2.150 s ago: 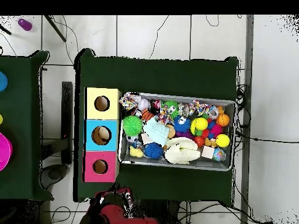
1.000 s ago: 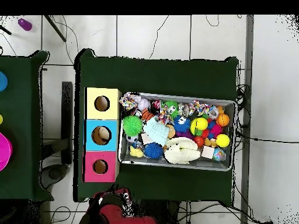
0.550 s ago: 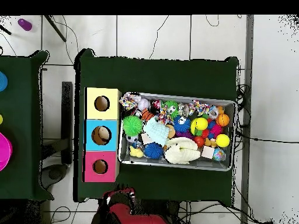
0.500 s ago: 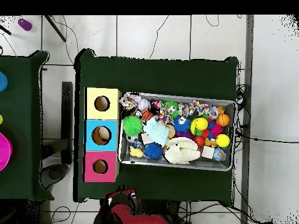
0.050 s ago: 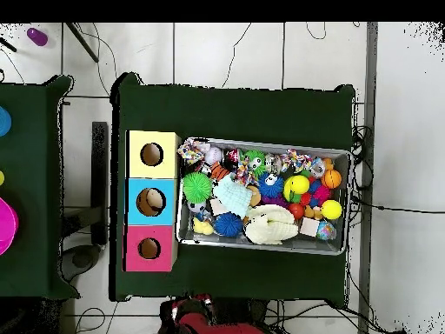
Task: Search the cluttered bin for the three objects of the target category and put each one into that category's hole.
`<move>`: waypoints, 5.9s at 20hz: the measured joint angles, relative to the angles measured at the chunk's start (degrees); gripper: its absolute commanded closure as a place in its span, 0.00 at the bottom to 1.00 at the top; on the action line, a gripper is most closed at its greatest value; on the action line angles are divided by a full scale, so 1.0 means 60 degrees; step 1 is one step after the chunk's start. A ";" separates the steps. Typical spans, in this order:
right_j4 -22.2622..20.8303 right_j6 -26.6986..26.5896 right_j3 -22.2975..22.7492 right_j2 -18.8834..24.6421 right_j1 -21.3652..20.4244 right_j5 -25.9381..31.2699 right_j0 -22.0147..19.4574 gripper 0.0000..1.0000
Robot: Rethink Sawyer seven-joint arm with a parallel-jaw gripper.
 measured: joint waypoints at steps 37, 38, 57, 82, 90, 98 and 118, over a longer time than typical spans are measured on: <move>-0.0320 0.0000 0.0017 -0.0143 0.0290 0.0933 -0.0148 1.00; -0.0320 0.0000 0.0017 -0.0141 0.0292 0.0933 -0.0165 1.00; -0.0322 0.0000 0.0017 -0.0141 0.0290 0.0933 -0.0392 1.00; -0.0320 0.0000 -0.0155 -0.0149 0.0627 0.0933 -0.0021 1.00; -0.0318 0.0000 -0.0638 -0.0455 0.1454 0.0931 0.0633 1.00; -0.0316 0.0000 -0.0814 -0.0626 0.1724 0.0931 0.0959 1.00; -0.0284 0.0000 -0.0817 -0.1055 0.1642 0.0931 0.1457 0.00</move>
